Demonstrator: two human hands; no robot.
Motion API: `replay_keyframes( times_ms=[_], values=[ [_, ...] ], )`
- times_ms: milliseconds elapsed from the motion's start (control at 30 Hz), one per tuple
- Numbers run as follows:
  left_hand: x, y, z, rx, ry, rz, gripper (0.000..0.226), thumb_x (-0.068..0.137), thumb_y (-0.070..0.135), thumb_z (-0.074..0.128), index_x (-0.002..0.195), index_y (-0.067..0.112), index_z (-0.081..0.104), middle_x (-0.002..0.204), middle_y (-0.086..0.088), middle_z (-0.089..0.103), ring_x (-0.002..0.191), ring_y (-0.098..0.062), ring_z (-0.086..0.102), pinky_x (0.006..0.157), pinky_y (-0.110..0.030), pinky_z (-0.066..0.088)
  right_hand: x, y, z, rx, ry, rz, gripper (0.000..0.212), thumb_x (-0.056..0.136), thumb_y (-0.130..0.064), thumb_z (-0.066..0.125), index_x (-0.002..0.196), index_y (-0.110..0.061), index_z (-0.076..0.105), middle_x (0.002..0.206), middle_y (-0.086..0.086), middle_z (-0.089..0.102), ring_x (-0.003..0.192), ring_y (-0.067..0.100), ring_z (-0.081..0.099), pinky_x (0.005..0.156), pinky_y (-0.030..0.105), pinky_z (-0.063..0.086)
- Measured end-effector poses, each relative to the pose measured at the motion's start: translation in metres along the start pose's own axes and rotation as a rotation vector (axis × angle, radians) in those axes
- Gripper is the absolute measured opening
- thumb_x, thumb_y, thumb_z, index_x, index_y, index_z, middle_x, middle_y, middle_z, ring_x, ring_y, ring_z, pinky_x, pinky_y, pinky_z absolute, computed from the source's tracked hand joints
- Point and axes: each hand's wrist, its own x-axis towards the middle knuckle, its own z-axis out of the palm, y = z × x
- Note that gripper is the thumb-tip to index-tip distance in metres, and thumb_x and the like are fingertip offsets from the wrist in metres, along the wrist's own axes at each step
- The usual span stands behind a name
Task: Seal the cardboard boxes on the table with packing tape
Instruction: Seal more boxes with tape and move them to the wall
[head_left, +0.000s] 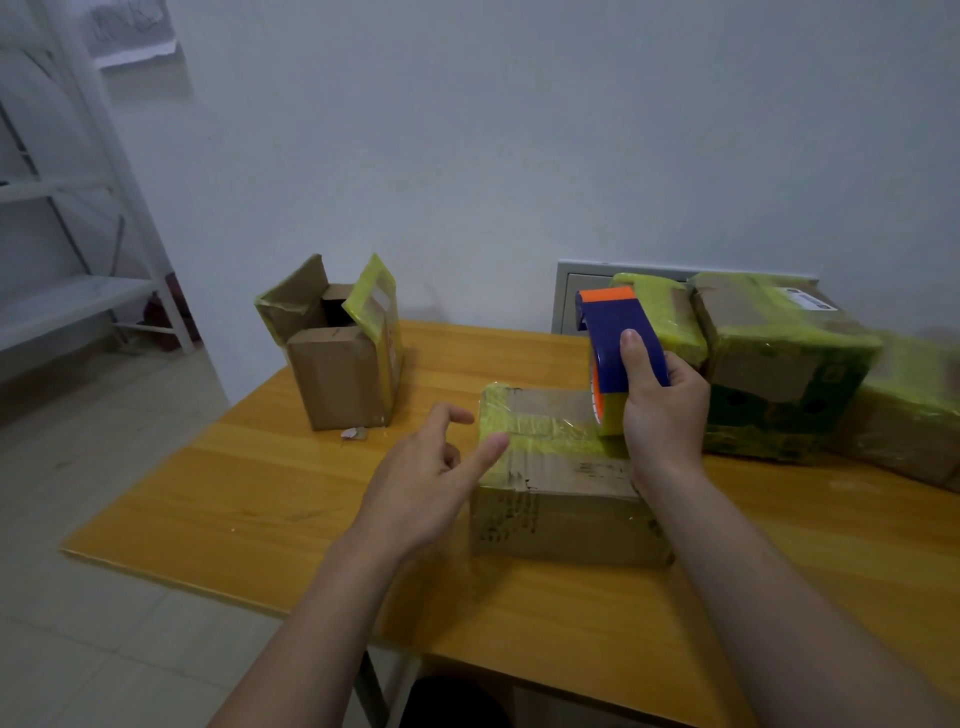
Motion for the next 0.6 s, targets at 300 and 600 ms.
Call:
replay_keyframes(
  times_ms=[300,600],
  values=[
    [0.033,0.013,0.003,-0.128,-0.162,-0.166,0.046,0.103,0.041,0.061,0.143,0.031,0.041,0.087,0.004,0.076,0.079,-0.008,0.072,0.075,-0.037,0.057,0.003,0.003,0.000,0.008,-0.004,-0.008,0.024,0.096,-0.048,0.061,0.086,-0.027,0.064,0.086,-0.004,0.071,0.075,0.004,0.063,0.071,0.024,0.050],
    [0.063,0.012,0.008,0.248,-0.158,-0.174,0.063,0.100,0.060,0.053,0.055,0.019,0.038,0.052,0.001,0.035,0.053,-0.024,0.040,0.056,-0.036,0.024,0.005,0.005,-0.003,0.045,-0.012,0.012,0.026,0.094,-0.049,0.061,0.092,-0.025,0.067,0.087,-0.004,0.072,0.075,0.003,0.064,0.070,0.023,0.050]
  ],
)
